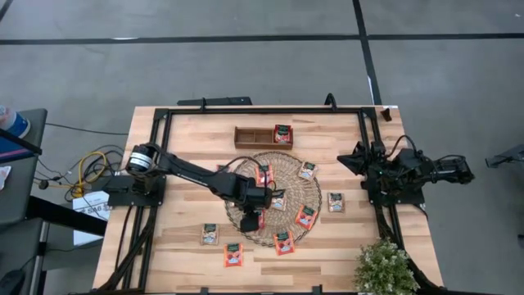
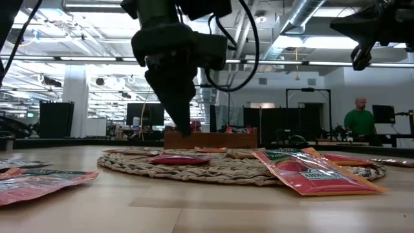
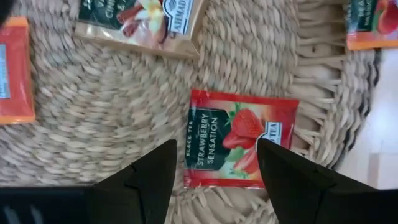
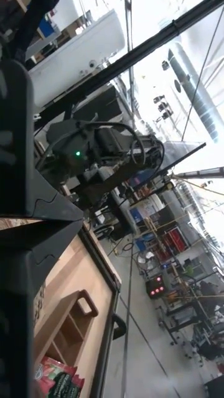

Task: Pick & Place Tea
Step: Put the red tea bag into the right section of the brown wooden organizer

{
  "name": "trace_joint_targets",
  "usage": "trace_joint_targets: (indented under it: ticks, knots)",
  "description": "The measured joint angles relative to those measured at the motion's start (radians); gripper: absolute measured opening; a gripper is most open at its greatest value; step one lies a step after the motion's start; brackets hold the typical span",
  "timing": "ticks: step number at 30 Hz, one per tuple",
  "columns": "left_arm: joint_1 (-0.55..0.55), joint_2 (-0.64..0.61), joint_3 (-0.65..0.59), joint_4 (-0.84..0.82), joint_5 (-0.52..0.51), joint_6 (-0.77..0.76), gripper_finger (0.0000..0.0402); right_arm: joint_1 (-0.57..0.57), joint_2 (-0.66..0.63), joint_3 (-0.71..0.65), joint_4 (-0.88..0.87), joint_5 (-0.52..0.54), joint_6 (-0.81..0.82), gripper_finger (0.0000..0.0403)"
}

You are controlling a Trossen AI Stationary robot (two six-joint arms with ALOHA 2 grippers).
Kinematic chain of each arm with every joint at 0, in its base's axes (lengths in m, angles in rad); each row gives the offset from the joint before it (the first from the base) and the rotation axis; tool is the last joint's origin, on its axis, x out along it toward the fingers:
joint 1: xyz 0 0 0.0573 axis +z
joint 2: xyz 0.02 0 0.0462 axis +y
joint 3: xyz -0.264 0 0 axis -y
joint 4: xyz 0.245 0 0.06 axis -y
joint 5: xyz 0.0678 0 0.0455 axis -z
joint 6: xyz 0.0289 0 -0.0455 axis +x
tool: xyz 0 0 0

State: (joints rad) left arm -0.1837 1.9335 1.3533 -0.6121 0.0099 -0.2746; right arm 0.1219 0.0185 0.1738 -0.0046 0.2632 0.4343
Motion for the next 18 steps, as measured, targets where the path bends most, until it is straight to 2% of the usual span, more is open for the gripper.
trace_joint_targets:
  ticks: [18]
  knots:
    - [0.035,0.027,0.000,0.009,-0.039,-0.001,0.0216,0.000,0.000,0.000,-0.010,0.000,0.002,0.0001]
